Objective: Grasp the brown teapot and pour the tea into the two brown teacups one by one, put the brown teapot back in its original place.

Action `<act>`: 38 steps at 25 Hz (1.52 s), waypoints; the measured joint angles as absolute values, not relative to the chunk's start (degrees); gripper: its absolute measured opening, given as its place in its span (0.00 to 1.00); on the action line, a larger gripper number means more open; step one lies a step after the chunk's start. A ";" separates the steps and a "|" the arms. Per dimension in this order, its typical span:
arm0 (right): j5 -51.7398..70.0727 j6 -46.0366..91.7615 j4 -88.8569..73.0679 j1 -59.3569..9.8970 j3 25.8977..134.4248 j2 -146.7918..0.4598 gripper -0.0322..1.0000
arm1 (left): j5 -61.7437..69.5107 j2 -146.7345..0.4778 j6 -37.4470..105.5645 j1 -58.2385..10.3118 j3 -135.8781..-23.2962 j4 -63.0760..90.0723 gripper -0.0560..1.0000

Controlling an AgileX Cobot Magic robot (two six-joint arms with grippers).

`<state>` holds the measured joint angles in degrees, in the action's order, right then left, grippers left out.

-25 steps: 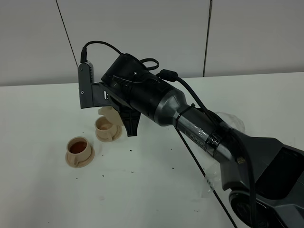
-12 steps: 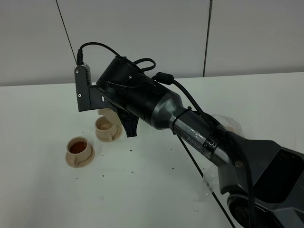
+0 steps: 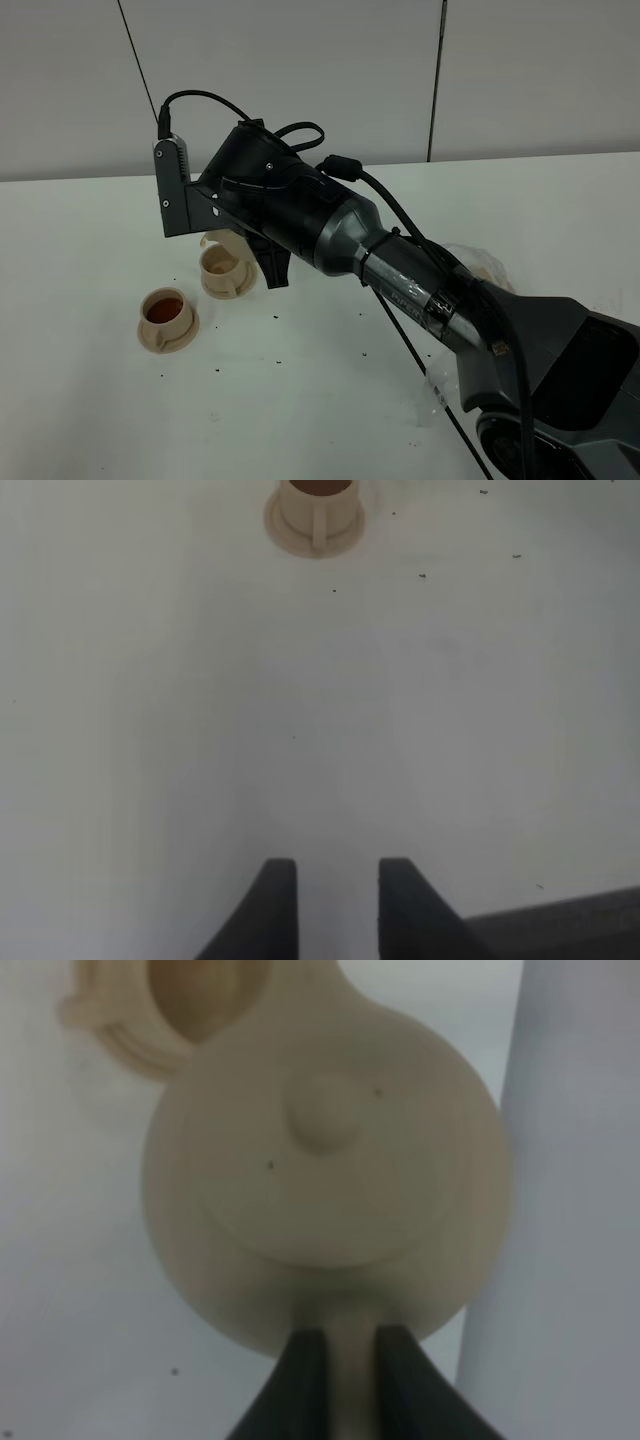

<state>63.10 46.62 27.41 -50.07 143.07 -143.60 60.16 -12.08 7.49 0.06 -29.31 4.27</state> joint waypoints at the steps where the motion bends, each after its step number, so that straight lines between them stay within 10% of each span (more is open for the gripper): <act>1: 63.10 46.62 27.68 -50.07 143.07 -143.70 0.12 | 60.16 -12.08 7.49 0.06 -29.31 4.27 0.31; 38: 63.10 46.64 25.74 -50.07 143.07 -144.34 0.12 | 60.16 -12.08 7.49 0.06 -29.31 4.27 0.31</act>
<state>63.10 46.64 25.74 -50.07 143.07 -144.34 60.16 -12.08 7.49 0.06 -29.31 4.27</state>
